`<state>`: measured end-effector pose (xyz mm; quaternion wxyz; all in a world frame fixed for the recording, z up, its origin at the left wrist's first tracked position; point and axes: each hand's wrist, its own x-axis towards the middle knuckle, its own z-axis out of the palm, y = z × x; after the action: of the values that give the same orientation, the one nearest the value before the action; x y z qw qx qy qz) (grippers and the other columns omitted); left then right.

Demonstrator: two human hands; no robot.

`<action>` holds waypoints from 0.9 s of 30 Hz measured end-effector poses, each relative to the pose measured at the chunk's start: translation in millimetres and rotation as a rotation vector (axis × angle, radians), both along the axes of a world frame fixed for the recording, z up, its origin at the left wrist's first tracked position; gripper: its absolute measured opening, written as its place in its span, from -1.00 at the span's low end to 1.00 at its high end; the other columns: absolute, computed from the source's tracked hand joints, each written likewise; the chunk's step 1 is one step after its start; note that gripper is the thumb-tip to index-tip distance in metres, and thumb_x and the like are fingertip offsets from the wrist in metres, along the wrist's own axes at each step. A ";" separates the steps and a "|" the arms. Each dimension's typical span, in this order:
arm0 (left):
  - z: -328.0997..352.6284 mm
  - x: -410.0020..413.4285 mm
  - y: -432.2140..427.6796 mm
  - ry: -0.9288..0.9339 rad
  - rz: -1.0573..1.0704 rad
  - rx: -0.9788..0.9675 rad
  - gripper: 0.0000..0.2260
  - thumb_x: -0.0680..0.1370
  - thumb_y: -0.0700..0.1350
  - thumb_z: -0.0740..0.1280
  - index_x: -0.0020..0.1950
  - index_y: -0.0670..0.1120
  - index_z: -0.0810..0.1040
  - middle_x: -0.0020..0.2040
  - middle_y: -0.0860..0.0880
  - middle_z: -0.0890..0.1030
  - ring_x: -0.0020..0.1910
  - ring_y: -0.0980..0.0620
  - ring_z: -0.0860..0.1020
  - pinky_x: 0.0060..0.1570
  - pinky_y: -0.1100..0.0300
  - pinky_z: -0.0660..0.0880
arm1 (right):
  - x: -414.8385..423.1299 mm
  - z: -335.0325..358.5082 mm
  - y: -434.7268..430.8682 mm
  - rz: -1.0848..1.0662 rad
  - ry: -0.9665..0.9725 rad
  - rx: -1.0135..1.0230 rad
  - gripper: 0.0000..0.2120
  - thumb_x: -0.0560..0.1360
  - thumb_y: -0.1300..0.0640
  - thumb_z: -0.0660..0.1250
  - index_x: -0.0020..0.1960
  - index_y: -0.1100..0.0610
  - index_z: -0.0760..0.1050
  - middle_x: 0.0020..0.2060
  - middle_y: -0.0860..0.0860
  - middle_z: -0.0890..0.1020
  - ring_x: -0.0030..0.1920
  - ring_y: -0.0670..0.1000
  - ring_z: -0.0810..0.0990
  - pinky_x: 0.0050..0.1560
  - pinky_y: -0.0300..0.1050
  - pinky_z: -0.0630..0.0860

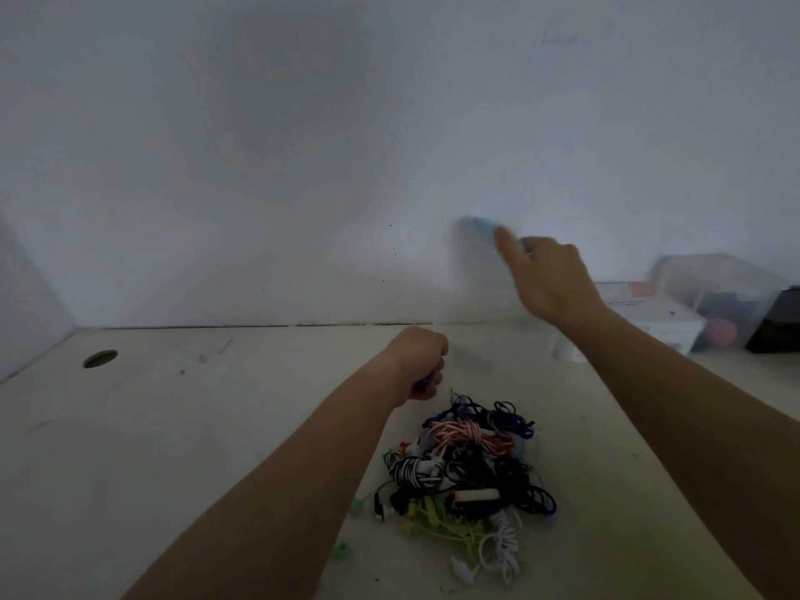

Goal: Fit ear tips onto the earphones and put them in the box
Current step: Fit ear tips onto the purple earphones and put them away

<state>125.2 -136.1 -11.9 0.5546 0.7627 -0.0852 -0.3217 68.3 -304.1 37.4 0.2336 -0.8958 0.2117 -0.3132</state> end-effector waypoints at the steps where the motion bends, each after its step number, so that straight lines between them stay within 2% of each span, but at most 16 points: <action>1: 1.2 -0.3 0.9 0.001 0.002 -0.003 -0.80 0.58 -0.27 0.15 -0.22 -0.07 0.26 -0.40 -0.04 0.24 -0.49 0.03 0.19 -0.45 0.26 0.17 | -4.6 6.3 -4.1 -0.017 -0.056 0.079 -0.33 0.61 -0.35 -0.08 -0.22 0.17 0.46 -0.26 0.11 0.57 -0.27 0.07 0.50 -0.23 -0.07 0.34; 3: 3.3 -0.6 3.1 0.010 0.007 -0.001 -0.81 0.58 -0.28 0.14 -0.21 -0.08 0.27 -0.40 -0.04 0.23 -0.49 0.04 0.18 -0.46 0.28 0.16 | -11.2 11.3 -11.3 -0.045 -0.134 0.258 -0.39 0.64 -0.29 -0.11 -0.13 0.18 0.43 -0.16 0.12 0.55 -0.20 0.09 0.49 -0.11 -0.07 0.35; 5: 6.9 -1.9 4.6 0.011 0.037 0.012 -0.82 0.58 -0.28 0.14 -0.20 -0.09 0.29 -0.42 -0.04 0.24 -0.49 0.04 0.17 -0.46 0.29 0.15 | -16.8 11.3 -15.9 -0.071 -0.192 0.443 -0.47 0.63 -0.32 -0.12 0.04 0.08 0.39 0.00 0.11 0.51 -0.02 0.12 0.49 0.08 -0.04 0.39; 8: 10.4 4.7 5.3 -0.150 0.160 0.018 -0.78 0.58 -0.26 0.14 -0.26 -0.12 0.33 -0.44 -0.05 0.30 -0.51 0.01 0.24 -0.46 0.24 0.24 | -21.0 9.0 -17.1 -0.109 -0.266 0.594 -0.45 0.61 -0.35 -0.13 0.08 0.07 0.38 0.05 0.11 0.53 0.05 0.15 0.52 0.17 0.05 0.48; 10: 11.7 9.7 3.7 -0.368 0.213 0.008 -0.77 0.60 -0.21 0.13 -0.26 -0.11 0.37 -0.40 -0.06 0.34 -0.47 -0.01 0.27 -0.37 0.14 0.33 | -24.3 9.3 -17.4 -0.146 -0.306 0.513 -0.45 0.65 -0.28 -0.12 -0.01 0.12 0.43 -0.08 0.11 0.54 -0.03 0.15 0.55 0.08 0.07 0.53; 11: 13.5 8.2 2.3 -0.442 0.205 -0.029 -0.80 0.61 -0.20 0.12 -0.20 -0.10 0.40 -0.37 -0.08 0.35 -0.44 -0.01 0.27 -0.33 0.12 0.31 | -25.9 9.4 -19.3 -0.167 -0.313 0.429 -0.44 0.67 -0.22 -0.12 -0.07 0.17 0.45 -0.17 0.10 0.54 -0.09 0.16 0.56 0.01 0.08 0.54; 13: 16.6 3.4 -2.3 -0.532 0.107 -0.034 -0.82 0.63 -0.19 0.11 -0.15 -0.07 0.40 -0.32 -0.11 0.38 -0.39 -0.01 0.30 -0.32 0.13 0.28 | -29.4 10.6 -23.4 -0.208 -0.318 0.276 -0.45 0.70 -0.12 -0.10 -0.15 0.23 0.45 -0.30 0.08 0.51 -0.19 0.14 0.53 -0.16 0.02 0.45; 15: 16.3 -0.3 -10.6 -0.563 -0.037 0.122 -0.72 0.63 -0.21 0.11 -0.29 -0.10 0.35 -0.37 -0.10 0.37 -0.44 -0.02 0.31 -0.40 0.22 0.30 | -33.6 11.2 -31.8 -0.260 -0.321 0.192 -0.50 0.71 -0.05 -0.08 -0.14 0.23 0.43 -0.27 0.10 0.51 -0.20 0.12 0.47 -0.16 -0.07 0.31; 17: 13.6 -1.6 -15.7 -0.577 -0.120 0.300 -0.67 0.62 -0.25 0.12 -0.36 -0.11 0.30 -0.38 -0.07 0.35 -0.45 0.01 0.32 -0.47 0.24 0.28 | -37.5 11.7 -39.1 -0.316 -0.342 0.143 -0.55 0.71 -0.02 -0.05 -0.12 0.22 0.43 -0.20 0.13 0.50 -0.15 0.12 0.44 -0.11 -0.09 0.28; 19: 12.7 -4.6 -16.3 -0.588 -0.150 0.411 -0.69 0.60 -0.32 0.11 -0.35 -0.16 0.34 -0.36 -0.08 0.32 -0.45 0.03 0.31 -0.50 0.24 0.23 | -40.8 11.7 -43.9 -0.361 -0.364 0.128 -0.57 0.71 -0.02 -0.04 -0.13 0.21 0.42 -0.20 0.12 0.49 -0.15 0.12 0.42 -0.10 -0.09 0.26; 21: 12.1 -3.9 -14.4 -0.615 -0.153 0.443 -0.75 0.59 -0.31 0.14 -0.27 -0.19 0.42 -0.34 -0.07 0.34 -0.43 0.03 0.33 -0.46 0.21 0.30 | -42.7 8.9 -47.0 -0.373 -0.372 0.147 -0.57 0.71 -0.01 -0.02 -0.16 0.22 0.42 -0.24 0.11 0.49 -0.18 0.11 0.43 -0.13 -0.09 0.26; 23: 11.4 0.1 -11.5 -0.595 -0.102 0.358 -0.73 0.60 -0.23 0.15 -0.31 -0.14 0.37 -0.37 -0.07 0.37 -0.44 0.02 0.35 -0.40 0.16 0.38 | -42.7 5.1 -45.8 -0.351 -0.372 0.200 -0.55 0.70 -0.01 0.02 -0.21 0.24 0.41 -0.32 0.08 0.48 -0.22 0.12 0.45 -0.17 -0.07 0.28; 24: 11.3 0.5 -10.4 -0.560 -0.064 0.276 -0.72 0.61 -0.22 0.15 -0.32 -0.14 0.36 -0.39 -0.07 0.36 -0.46 0.02 0.33 -0.42 0.17 0.34 | -41.6 2.7 -43.2 -0.335 -0.372 0.239 -0.55 0.69 -0.01 0.04 -0.23 0.23 0.40 -0.36 0.06 0.47 -0.24 0.11 0.46 -0.19 -0.07 0.30; 27: 16.8 -0.8 -11.2 -0.406 0.083 -0.033 -0.80 0.63 -0.21 0.15 -0.09 -0.16 0.54 -0.41 -0.05 0.35 -0.50 0.02 0.30 -0.48 0.24 0.28 | -35.1 -7.3 -34.8 -0.300 -0.371 0.391 -0.64 0.69 0.03 0.07 -0.13 0.22 0.45 -0.28 0.05 0.50 -0.20 0.06 0.47 -0.17 -0.09 0.32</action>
<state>124.4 -147.3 5.0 0.5514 0.8054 -0.1690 -0.1368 33.3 -338.9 30.2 0.3873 -0.7201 0.3517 -0.4558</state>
